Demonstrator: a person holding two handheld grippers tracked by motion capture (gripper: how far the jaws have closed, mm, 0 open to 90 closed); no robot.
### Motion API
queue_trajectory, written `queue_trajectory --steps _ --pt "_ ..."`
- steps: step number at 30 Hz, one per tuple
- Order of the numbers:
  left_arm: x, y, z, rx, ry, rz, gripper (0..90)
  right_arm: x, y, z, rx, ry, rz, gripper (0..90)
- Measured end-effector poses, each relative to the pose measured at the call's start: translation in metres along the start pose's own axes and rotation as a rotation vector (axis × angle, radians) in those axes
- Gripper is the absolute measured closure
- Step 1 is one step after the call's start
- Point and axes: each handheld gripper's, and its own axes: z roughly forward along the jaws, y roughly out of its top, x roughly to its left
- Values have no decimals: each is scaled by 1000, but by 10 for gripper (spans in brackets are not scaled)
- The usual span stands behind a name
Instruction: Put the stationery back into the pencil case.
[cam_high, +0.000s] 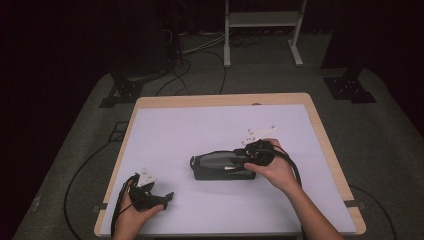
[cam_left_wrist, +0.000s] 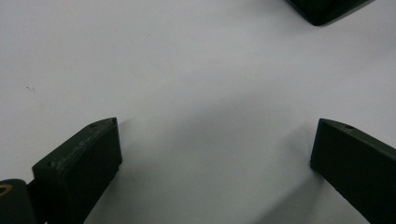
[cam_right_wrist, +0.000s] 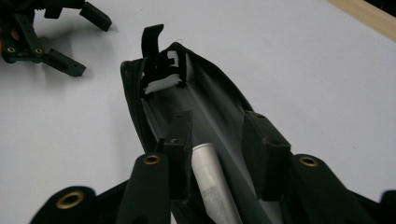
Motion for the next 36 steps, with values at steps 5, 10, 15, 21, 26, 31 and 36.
queue_trajectory --steps 5,10,15,21,26,31,36 --pt "0 0 0 2 0 0 11 -5 -7 -14 -21 -31 34 519" --pt "0 0 0 3 -1 0 11 -9 -16 -25 -48 -67 59 431" --pt "0 0 0 2 0 2 11 -11 -23 -32 -65 -95 80 331" --pt "0 0 0 0 0 0 11 -10 -31 -37 -46 -131 101 238" --pt "0 0 0 2 0 2 11 -11 -42 -41 -37 -147 120 210" --pt "0 0 0 2 0 2 11 -12 -51 -46 -36 -161 131 189" --pt "0 0 0 3 0 2 11 -12 -61 -51 -29 -177 144 186"
